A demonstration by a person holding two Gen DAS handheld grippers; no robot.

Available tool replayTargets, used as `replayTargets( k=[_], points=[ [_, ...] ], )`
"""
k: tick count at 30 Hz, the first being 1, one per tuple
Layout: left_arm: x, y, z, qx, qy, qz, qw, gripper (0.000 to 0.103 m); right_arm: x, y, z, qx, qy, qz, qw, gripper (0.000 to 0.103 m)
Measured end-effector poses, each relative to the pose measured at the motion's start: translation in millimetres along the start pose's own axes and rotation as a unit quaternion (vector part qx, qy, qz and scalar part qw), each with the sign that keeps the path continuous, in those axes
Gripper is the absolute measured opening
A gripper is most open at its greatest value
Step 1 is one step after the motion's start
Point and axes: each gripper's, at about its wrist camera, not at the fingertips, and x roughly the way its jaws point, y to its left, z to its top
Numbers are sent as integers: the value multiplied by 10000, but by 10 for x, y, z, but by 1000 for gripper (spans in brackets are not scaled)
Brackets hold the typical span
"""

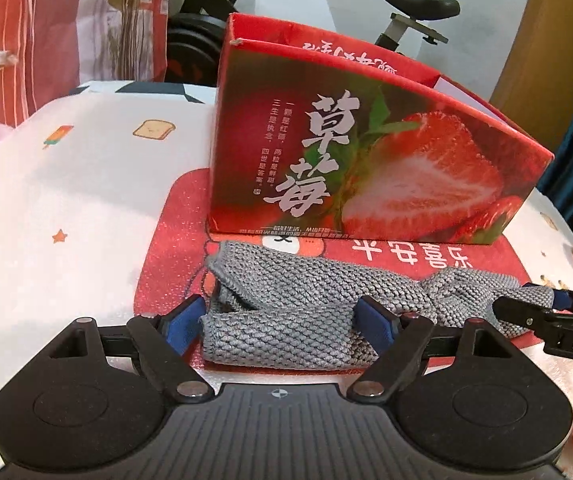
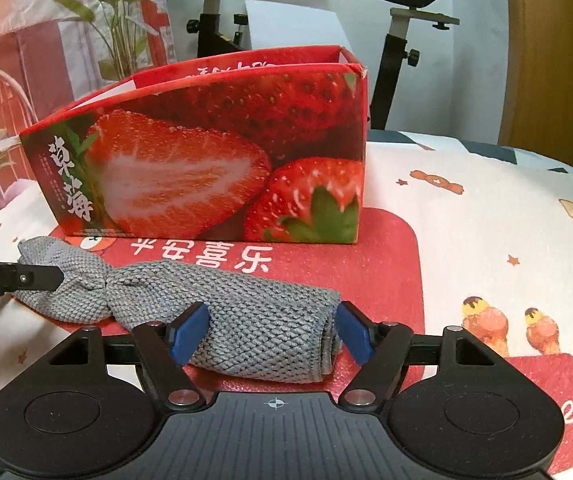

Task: Organize soft objects
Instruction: 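Close both grippers on the grey mesh cloth, then lift the grey mesh cloth with both grippers over the red box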

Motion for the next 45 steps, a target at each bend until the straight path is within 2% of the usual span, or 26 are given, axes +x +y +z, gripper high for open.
replayTargets(
  k=[11,14,17,20,22,24,27,34,39,45],
  points=[
    [6,-26,-15,-73,-55,95,9999,84,17,12,-41,-71,-54,-35,10000,70],
    [6,-18,-10,-96,-46,81,9999,83,19,21,-41,-94,-56,-46,9999,68],
    [5,-22,-12,-83,-44,92,9999,82,20,32,-37,-115,-53,-43,9999,62],
    [-5,-33,-19,-45,-61,-20,10000,70,16,49,-38,-152,-58,26,9999,56],
    [-13,-46,-26,-15,-73,-167,9998,53,11,67,-40,-187,-65,45,9998,53],
    [-7,-67,-31,7,-36,-322,9995,43,4,76,-42,-215,-69,67,9997,51],
    [-10,-110,-50,93,-24,-326,9994,39,-3,78,-40,-215,-63,103,9997,46],
    [-56,-150,-87,163,0,-333,9993,31,-28,130,-39,-263,-35,247,9993,26],
    [-139,-165,-77,195,-57,-333,9992,28,-81,165,-19,-344,-69,326,9989,22],
    [-439,-185,32,294,-452,-373,9979,27,-288,185,94,-384,-403,552,9969,22]
  ],
)
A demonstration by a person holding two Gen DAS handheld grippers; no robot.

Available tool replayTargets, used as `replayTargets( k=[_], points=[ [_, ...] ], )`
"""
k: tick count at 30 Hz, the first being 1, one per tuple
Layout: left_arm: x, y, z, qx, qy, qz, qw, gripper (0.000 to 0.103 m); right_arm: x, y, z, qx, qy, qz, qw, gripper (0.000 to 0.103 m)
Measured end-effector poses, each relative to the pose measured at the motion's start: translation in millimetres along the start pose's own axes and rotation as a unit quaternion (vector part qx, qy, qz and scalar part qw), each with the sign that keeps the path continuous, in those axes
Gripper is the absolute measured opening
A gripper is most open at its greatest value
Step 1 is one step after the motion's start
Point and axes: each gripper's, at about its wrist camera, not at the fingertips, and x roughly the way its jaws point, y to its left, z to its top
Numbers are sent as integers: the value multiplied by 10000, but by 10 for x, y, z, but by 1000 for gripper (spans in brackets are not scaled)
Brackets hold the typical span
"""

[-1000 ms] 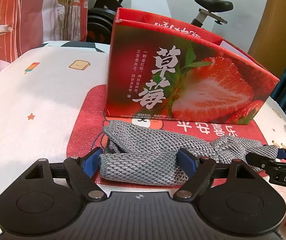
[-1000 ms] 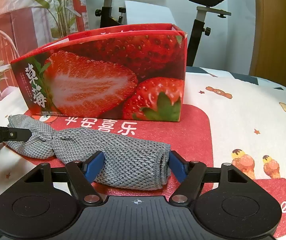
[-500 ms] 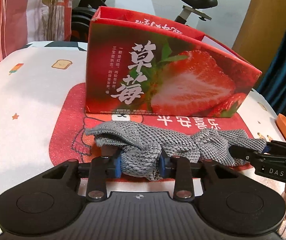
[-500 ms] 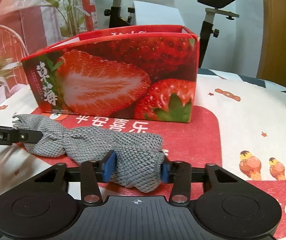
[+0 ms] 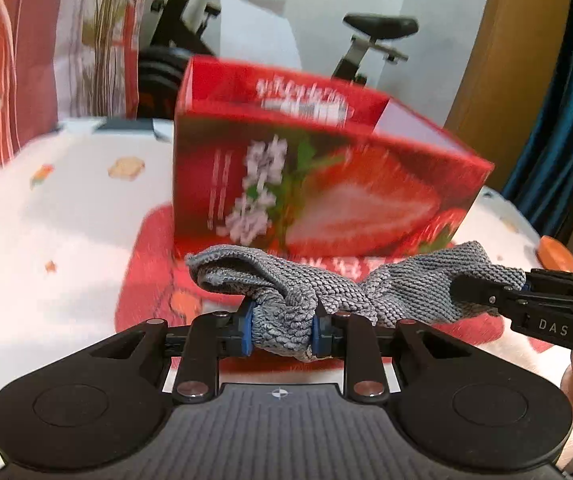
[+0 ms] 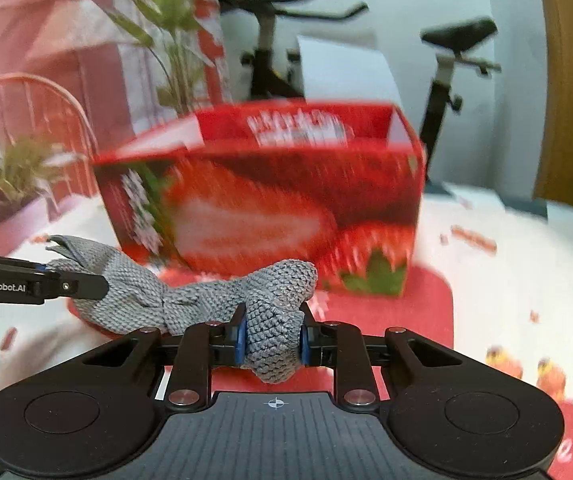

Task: Organize soft objects
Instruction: 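Lift the grey mesh cloth with both grippers over the red box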

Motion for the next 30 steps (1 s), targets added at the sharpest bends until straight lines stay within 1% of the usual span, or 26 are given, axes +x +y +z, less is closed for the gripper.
replayTargets(
  k=[4,7,10,15,18,21,24,27,30],
  points=[
    [-284,1,180,108,-418,11,9991,27,-200,52,205,-185,-381,194,9989,22],
    [-479,-25,344,197,-762,29,9969,27,-353,73,447,-431,-723,350,9958,22],
    [-578,-74,555,302,-1088,66,9936,27,-468,70,727,-621,-994,468,9920,22],
    [-538,-156,963,561,-1452,139,9877,27,-497,43,1238,-984,-1264,525,9857,22],
    [-413,-216,1184,803,-1587,185,9839,27,-430,46,1530,-1384,-1341,420,9804,22],
    [-179,-258,1416,962,-1634,254,9815,27,-268,40,1768,-1730,-1319,223,9758,22],
    [104,-224,1624,911,-1553,292,9832,27,1,-3,1959,-1676,-1185,90,9787,22],
    [472,-152,1807,891,-1258,367,9874,27,361,-95,2100,-1454,-963,-70,9846,22],
    [832,-19,1905,707,-847,404,9931,27,749,-168,2175,-1388,-691,-249,9876,22]
  ],
)
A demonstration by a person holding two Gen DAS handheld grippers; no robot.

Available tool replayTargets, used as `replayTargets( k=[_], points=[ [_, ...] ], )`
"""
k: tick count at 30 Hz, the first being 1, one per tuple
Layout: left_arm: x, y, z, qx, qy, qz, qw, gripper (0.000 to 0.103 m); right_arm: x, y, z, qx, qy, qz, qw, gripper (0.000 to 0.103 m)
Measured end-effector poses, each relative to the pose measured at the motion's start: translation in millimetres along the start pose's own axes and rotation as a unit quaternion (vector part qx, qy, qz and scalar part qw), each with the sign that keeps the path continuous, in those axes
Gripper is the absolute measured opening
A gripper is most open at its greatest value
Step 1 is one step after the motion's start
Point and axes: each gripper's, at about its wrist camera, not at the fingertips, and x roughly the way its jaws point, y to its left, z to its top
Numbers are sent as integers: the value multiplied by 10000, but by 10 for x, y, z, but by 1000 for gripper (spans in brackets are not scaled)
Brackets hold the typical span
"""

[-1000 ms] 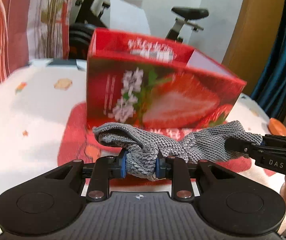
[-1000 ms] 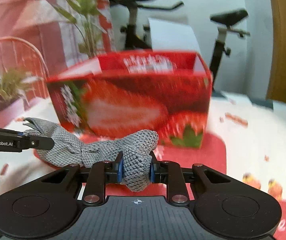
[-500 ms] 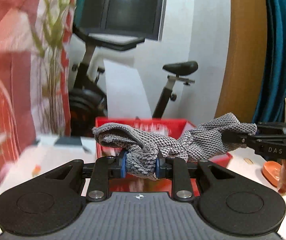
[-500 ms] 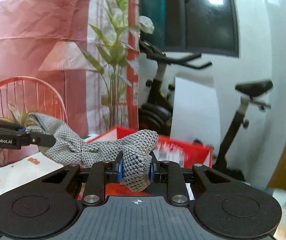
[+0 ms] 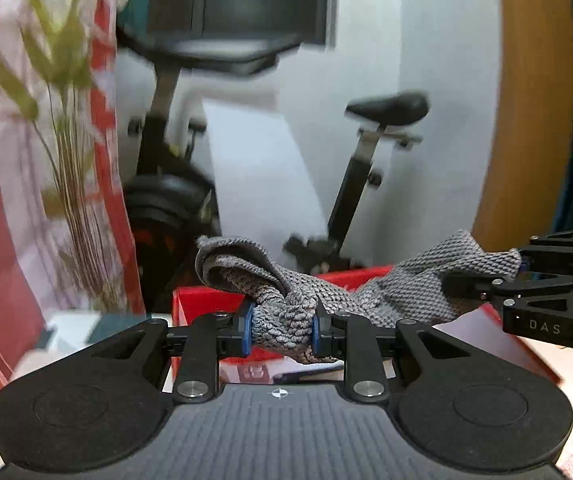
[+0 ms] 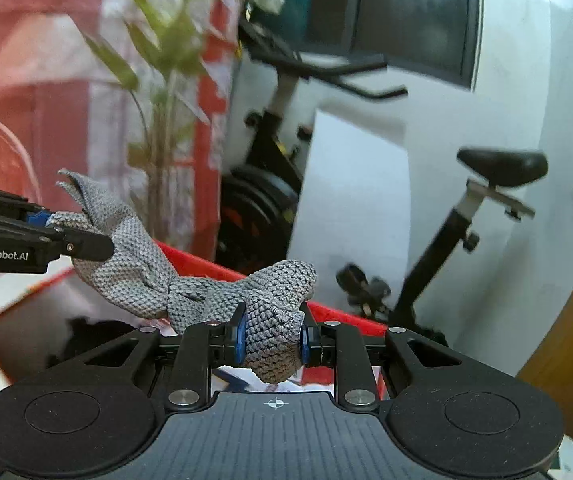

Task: Organize soft objects
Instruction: 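Lift the grey mesh cloth with both grippers over the red box, then open both grippers to release the cloth into the box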

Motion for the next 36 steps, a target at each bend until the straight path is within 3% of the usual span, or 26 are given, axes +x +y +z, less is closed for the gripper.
replayTargets(
  k=[7,12,17,20,21,25,28,29,31,36],
  points=[
    [540,3,-80,209,825,-279,9960,27,737,-27,-182,100,973,-85,9952,22],
    [619,126,-108,74,1142,-454,9924,27,883,20,-213,147,1428,23,9896,22],
    [586,148,-143,141,1125,-478,9924,31,965,47,-234,207,1729,4,9847,25],
    [533,137,-99,185,1060,-538,9927,55,973,33,-228,181,1824,-53,9830,34],
    [498,133,-86,202,1026,-510,9932,67,960,28,-220,182,1831,-87,9829,38],
    [280,109,-18,442,801,-228,9955,80,850,-10,-175,162,1750,-231,9842,58],
    [82,129,53,365,631,-171,9972,96,702,-22,-109,144,1649,-316,9857,73],
    [8,132,81,328,570,-158,9977,98,640,-28,-85,168,1612,-312,9863,77],
    [-141,127,133,268,471,-102,9985,101,498,-37,-34,242,1512,-311,9877,99],
    [-487,78,241,32,229,33,9997,103,6,-66,158,543,1034,-317,9927,103]
  ],
)
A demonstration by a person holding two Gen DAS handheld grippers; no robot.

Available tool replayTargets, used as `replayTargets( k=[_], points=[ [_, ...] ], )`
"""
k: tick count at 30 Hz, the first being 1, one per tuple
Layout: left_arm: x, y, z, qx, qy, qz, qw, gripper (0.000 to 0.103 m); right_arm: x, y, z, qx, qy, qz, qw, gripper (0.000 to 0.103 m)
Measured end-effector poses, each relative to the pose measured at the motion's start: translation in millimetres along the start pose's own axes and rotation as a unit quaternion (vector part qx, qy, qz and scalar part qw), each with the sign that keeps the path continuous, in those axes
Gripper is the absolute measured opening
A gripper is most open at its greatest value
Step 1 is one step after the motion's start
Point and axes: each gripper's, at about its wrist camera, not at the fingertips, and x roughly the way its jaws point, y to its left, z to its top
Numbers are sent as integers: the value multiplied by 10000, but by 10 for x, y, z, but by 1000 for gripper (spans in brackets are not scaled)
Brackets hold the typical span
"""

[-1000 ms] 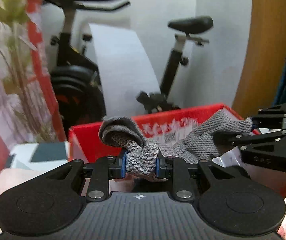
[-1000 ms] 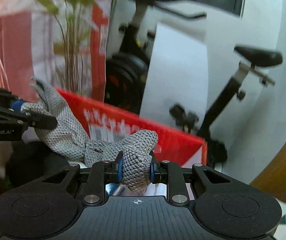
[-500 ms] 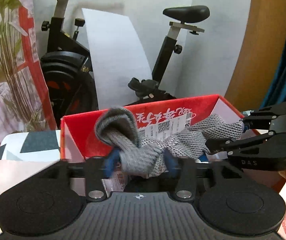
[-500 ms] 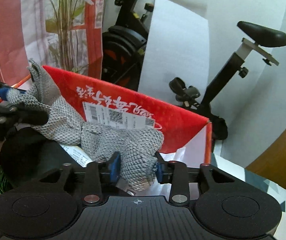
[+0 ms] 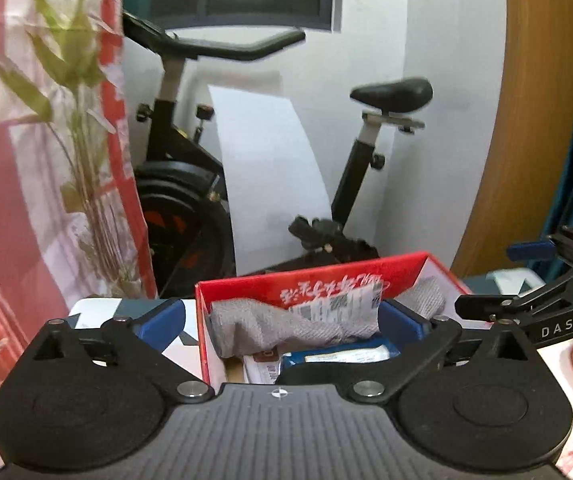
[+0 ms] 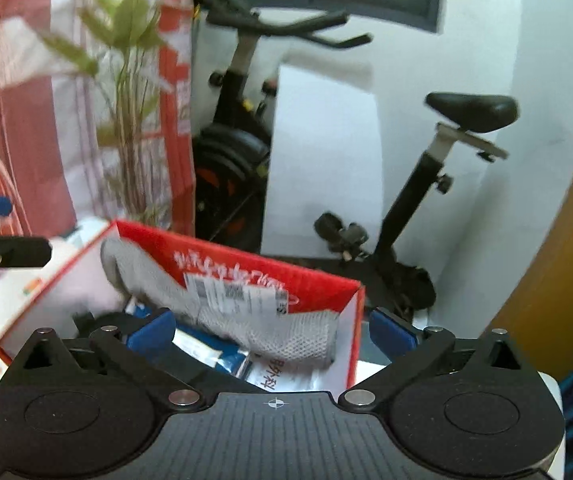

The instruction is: Organize soft objects

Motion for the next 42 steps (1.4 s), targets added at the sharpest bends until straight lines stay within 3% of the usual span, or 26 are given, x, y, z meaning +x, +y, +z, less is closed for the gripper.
replayTargets(
  k=[4,10,21,24,29,42],
  points=[
    [-325,-82,19,-27,-225,171,9996,103,-395,-25,52,314,-263,-180,9990,103],
    [-764,-196,15,6,-432,378,9984,103,-892,-93,-3,840,-682,136,9940,103],
    [-1538,-232,27,-259,-932,495,9941,103,-1758,139,-72,833,-1183,117,9894,103],
    [-1732,-302,53,-189,-960,719,9926,103,-2016,230,-77,752,-1312,-67,9885,103],
    [-2062,-400,25,-267,-1146,770,9901,103,-2458,393,-135,604,-1559,-525,9845,103],
    [-2632,-717,-115,-182,-1537,986,9830,103,-3302,598,-432,659,-1862,-877,9764,103]
  ],
)
